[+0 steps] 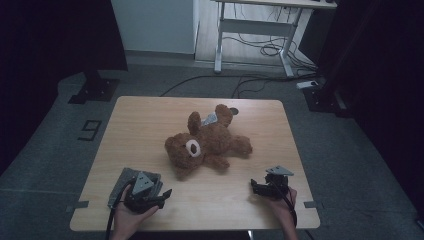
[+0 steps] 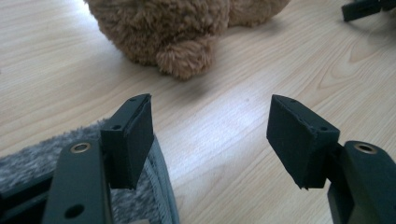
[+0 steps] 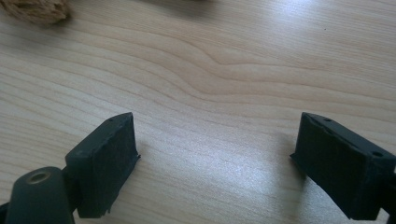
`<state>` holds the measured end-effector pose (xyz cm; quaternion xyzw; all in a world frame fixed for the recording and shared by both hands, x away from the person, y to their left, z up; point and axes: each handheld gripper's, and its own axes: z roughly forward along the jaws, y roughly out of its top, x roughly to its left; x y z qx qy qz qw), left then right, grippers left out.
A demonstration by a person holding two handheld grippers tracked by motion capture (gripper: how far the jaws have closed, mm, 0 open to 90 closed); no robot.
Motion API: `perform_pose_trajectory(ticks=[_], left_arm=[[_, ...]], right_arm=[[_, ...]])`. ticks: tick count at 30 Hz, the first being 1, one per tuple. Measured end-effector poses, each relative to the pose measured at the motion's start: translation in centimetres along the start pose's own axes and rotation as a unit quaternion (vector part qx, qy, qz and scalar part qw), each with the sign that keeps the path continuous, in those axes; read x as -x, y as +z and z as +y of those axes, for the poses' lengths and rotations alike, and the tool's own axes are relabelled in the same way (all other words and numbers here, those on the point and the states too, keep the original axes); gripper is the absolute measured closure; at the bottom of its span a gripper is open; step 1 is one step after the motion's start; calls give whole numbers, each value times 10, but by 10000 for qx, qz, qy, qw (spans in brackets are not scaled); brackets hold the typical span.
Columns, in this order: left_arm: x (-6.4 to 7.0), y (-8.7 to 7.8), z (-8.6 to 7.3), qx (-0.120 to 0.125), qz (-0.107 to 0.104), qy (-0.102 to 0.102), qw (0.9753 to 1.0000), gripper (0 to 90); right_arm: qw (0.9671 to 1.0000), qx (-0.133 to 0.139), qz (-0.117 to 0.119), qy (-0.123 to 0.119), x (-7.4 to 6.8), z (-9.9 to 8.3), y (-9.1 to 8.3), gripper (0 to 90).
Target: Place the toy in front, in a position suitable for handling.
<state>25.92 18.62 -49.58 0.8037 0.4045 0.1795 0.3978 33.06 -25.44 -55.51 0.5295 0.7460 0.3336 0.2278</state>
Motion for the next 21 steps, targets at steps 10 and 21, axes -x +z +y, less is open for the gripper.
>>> perform_pose_trajectory(ticks=[10, 21], left_arm=[[-4, -3, 1, 69, 24, -32, 10000, 306], [0, 0, 9, 122, -54, -97, 9999, 296]], right_arm=[[10000, -22, 80, -54, 2, 3, 2, 137], [9992, 356, 201, -38, 0, 12, -1, 171]])
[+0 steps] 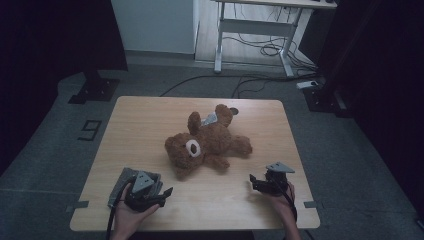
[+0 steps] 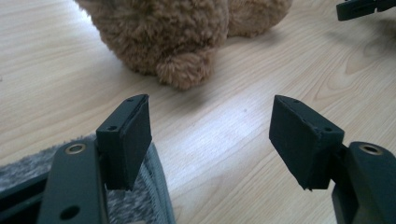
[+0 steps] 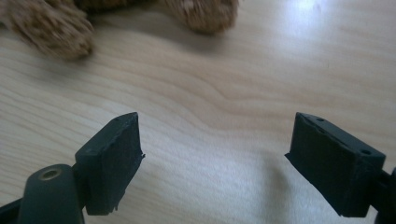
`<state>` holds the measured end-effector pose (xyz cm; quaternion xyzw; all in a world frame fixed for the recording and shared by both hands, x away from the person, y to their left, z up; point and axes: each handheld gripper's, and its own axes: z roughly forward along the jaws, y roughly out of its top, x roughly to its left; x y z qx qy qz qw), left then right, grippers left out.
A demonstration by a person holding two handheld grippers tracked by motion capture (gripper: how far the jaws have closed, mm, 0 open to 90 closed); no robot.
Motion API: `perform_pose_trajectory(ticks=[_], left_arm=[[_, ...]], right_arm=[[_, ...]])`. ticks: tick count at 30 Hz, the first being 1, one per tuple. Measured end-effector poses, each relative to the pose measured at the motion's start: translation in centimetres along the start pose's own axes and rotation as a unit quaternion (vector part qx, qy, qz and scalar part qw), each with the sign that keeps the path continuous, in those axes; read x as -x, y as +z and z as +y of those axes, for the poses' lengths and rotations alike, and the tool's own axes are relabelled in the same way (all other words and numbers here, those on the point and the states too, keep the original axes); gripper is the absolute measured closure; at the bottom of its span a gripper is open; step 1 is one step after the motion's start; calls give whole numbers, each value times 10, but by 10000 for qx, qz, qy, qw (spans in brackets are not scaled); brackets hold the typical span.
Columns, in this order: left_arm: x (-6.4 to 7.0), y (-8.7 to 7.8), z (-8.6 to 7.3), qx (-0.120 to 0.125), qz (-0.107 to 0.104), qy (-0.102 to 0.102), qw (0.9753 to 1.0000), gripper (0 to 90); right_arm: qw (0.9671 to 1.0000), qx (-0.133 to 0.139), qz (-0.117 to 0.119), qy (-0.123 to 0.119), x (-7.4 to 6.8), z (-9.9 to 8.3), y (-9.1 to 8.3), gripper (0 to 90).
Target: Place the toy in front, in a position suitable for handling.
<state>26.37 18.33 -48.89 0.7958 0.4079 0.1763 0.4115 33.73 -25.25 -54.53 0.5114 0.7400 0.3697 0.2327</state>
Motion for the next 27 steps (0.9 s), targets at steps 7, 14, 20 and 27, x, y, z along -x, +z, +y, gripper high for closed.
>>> perform_pose_trajectory(ticks=[7, 14, 20, 27], left_arm=[[-2, 10, 14, 27, -190, -47, 9998, 285], [-10, 18, 20, 5, -37, -80, 10000, 277], [-10, 32, 26, -125, 55, -61, 9999, 264], [-7, 57, 32, -434, 93, -85, 9990, 230]], right_arm=[[9994, 330, 89, -82, -2, 20, 2, 186], [9981, 457, 143, -393, -9, 44, 14, 167], [9974, 536, 282, -378, -9, 53, 20, 165], [9961, 518, 396, -601, -14, 72, 32, 152]])
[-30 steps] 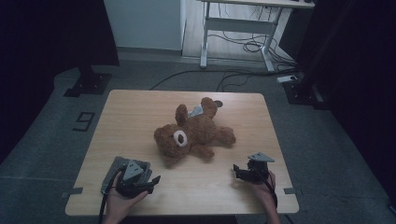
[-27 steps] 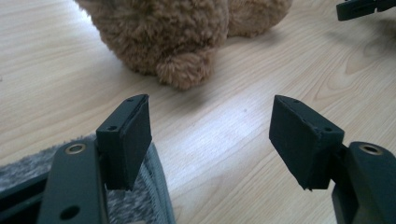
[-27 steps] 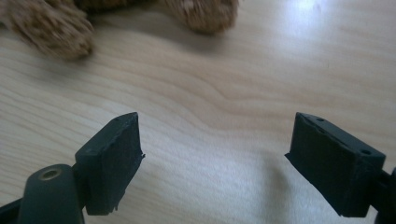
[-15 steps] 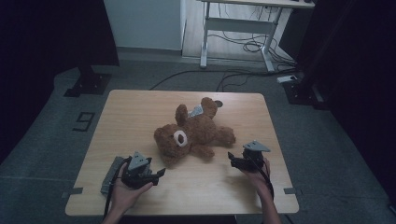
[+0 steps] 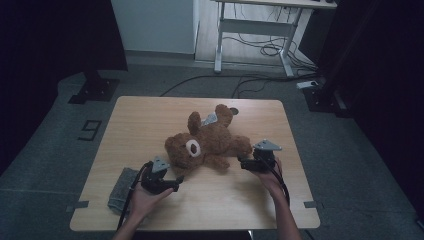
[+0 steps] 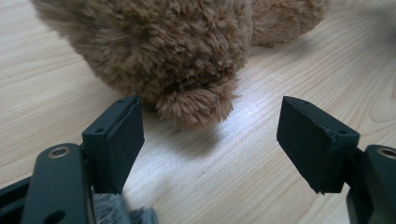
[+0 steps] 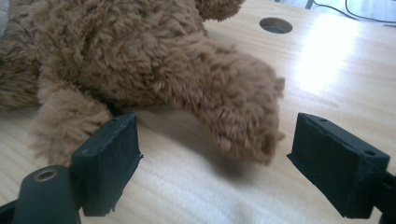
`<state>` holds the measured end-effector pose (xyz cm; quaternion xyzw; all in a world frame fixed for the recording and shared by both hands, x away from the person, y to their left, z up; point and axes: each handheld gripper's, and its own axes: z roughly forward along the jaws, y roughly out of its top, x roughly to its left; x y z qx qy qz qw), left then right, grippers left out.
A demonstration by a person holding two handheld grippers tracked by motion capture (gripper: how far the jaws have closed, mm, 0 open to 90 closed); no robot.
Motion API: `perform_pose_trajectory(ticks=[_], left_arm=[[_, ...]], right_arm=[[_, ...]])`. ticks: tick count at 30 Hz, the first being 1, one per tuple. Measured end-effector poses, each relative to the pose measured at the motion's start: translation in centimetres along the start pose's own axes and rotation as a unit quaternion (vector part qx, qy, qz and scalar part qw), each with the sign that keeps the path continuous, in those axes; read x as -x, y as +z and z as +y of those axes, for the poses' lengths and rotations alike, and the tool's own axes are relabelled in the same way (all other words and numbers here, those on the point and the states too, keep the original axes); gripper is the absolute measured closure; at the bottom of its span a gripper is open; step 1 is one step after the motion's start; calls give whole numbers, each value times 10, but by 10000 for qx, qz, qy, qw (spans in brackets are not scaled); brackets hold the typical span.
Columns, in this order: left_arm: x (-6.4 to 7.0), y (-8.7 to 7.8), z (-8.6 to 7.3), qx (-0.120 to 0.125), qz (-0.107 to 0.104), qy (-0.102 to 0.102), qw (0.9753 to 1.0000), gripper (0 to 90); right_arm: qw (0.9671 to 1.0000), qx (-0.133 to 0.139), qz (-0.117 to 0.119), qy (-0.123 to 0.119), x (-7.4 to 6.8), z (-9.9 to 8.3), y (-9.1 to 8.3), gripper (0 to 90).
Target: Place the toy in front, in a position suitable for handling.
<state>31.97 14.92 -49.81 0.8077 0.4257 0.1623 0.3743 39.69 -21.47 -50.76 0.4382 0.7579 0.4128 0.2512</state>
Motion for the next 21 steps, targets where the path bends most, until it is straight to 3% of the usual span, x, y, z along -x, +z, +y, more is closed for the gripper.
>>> perform_pose_trajectory(ticks=[7, 10, 16, 19, 21], left_arm=[[-4, 19, 6, -133, 47, -56, 9999, 209], [-6, 31, 6, -258, 66, -126, 9996, 206], [-5, 50, 6, -481, 135, -183, 9986, 205], [-8, 58, 8, -545, 175, -263, 9980, 249], [-9, 60, 9, -539, 252, -277, 9978, 359]], right_arm=[[9999, -59, 47, -97, 6, 13, 15, 138], [9996, -206, 116, -126, 9, 19, 34, 136], [9986, -434, 170, -230, 10, 20, 55, 139], [9978, -583, 155, -282, 10, 18, 65, 160], [9974, -610, 136, -365, 9, 17, 68, 222]])
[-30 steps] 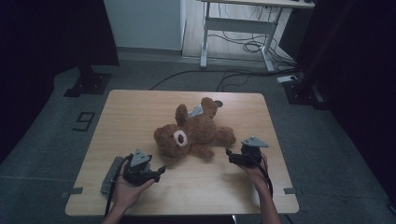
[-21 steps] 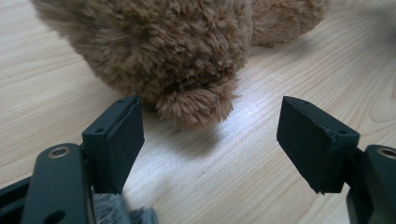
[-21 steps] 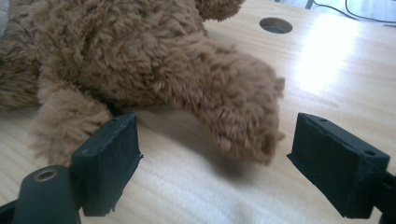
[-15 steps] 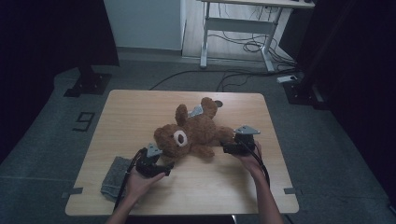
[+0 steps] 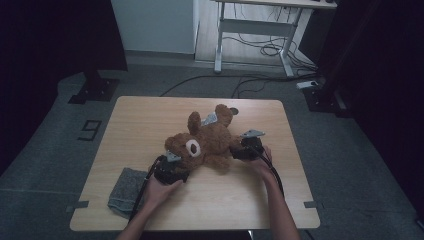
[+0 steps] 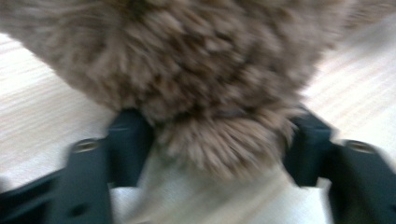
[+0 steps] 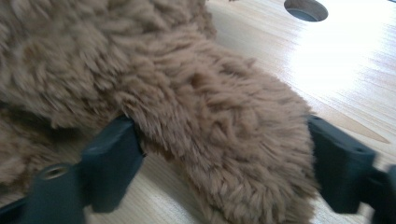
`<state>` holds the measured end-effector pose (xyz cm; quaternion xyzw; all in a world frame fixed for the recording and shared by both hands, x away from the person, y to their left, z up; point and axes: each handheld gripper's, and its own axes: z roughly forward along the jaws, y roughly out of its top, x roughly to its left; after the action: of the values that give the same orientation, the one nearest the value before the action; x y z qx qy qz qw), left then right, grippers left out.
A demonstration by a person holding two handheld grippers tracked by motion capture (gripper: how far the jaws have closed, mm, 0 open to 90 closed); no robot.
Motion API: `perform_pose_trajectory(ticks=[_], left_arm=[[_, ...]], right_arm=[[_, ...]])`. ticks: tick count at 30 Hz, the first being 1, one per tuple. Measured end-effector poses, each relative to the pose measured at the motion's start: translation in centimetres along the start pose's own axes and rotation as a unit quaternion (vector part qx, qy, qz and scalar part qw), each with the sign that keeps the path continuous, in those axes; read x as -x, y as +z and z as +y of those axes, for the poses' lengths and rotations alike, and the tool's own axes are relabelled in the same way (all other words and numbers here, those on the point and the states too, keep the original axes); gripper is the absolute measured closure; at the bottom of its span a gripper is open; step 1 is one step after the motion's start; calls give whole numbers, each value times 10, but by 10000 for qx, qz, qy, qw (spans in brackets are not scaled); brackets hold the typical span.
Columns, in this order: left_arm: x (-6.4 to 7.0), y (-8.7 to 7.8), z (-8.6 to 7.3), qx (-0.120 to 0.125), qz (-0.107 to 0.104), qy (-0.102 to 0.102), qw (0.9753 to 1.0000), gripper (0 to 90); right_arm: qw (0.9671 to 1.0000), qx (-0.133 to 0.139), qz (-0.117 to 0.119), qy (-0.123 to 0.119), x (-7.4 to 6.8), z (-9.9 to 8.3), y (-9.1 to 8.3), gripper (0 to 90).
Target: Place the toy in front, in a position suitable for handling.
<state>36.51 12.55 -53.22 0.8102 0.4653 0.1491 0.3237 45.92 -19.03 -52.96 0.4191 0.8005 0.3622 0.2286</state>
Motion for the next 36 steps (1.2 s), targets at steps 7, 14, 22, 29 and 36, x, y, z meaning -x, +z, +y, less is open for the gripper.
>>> perform_pose_trajectory(ticks=[7, 14, 22, 29, 36], left_arm=[[-4, -7, 4, 259, -291, -47, 9992, 641], [-10, -16, 11, 359, -462, -113, 9982, 688], [-14, -41, 24, 693, -447, -37, 9966, 711], [-8, -59, 30, 927, -512, 176, 9942, 724], [-4, -69, 32, 1053, -606, 312, 9921, 729]], right_arm=[[10000, -11, 81, 26, 2, 0, -3, 620], [9988, 471, 112, 111, 1, 4, -18, 714], [9949, 1002, 43, 99, -4, 10, -43, 733], [9894, 1451, 18, 100, -8, 12, -77, 739], [9840, 1783, -7, 35, -16, 9, -112, 740]])
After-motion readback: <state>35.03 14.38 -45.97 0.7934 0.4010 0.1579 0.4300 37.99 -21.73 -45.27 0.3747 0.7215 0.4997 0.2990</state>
